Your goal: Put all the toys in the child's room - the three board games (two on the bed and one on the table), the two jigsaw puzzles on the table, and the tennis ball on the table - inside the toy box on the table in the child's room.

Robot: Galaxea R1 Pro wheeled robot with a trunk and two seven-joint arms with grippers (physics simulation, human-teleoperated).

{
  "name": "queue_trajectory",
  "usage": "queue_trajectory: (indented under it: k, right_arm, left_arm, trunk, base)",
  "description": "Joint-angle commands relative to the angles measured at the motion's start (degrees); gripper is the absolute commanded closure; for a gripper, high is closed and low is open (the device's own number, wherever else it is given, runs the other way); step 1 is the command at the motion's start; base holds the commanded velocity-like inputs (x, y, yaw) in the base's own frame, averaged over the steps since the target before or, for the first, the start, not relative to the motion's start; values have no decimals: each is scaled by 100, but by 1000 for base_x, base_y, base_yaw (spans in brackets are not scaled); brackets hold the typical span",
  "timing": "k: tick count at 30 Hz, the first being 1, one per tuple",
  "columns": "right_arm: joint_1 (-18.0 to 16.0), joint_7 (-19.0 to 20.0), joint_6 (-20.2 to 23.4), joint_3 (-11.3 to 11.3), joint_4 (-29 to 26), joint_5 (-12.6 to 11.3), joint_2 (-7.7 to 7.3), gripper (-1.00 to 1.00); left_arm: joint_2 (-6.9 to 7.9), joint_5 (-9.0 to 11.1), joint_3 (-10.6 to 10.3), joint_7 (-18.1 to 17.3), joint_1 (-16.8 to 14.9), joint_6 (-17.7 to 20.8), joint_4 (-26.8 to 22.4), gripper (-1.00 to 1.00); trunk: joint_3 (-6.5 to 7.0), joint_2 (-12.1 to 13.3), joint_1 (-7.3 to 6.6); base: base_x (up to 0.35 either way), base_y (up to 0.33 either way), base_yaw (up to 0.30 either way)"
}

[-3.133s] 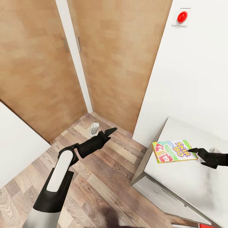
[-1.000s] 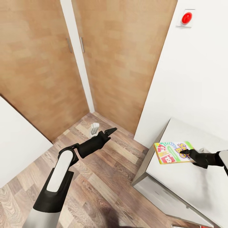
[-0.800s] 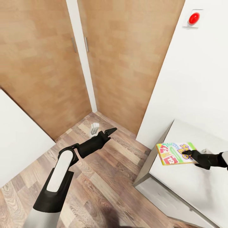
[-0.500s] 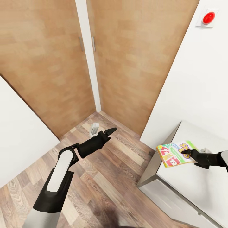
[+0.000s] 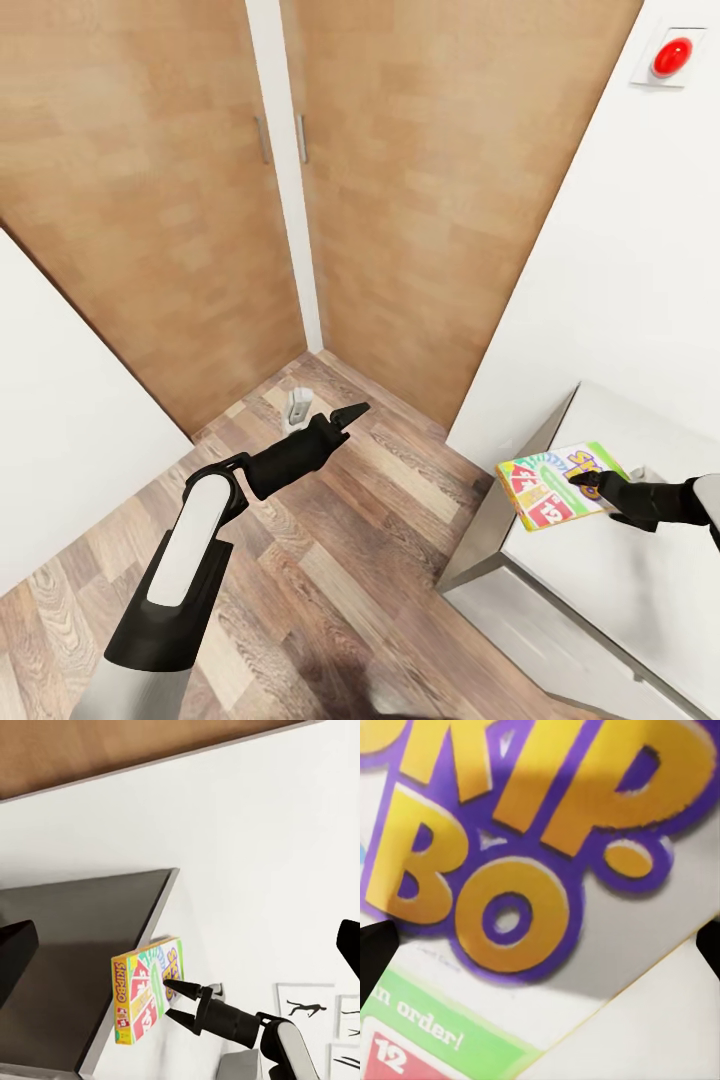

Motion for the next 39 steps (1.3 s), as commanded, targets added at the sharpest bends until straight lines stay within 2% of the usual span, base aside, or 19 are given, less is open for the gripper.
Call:
queue_trajectory:
  k: [1,24,30,33,39]
  right_arm:
    - [3,-53,23,-3,141,-120,298,-100]
    - [0,-58,23,-13,96,-98,251,-100]
    - [63,-61,23,-34,1,-86,141,-100]
    - [163,-61,23,-62,-91,-99,39,-100]
    - [311,-58,23,-87,-279,-109,-69,-100]
  left_arm:
    - [-3,59,2,55,-5,16,-4,-100]
    - [0,54,2,80,-1,13,4,-100]
    - [2,47,2,86,-2,11,93,-100]
    - [0,56,8,81,-14,-9,312,-100]
    - [-5,70,22,31,-42,-47,803,-100]
  trunk:
    - [-10,-7,5]
    - [-10,-7,5]
    - [-10,-7,5]
    - [-10,-7,5]
    - [-10,-7,5]
  base:
    - [0,7,3]
    - [0,1,1]
    - [0,0,0]
    - [0,0,0]
    - [0,0,0]
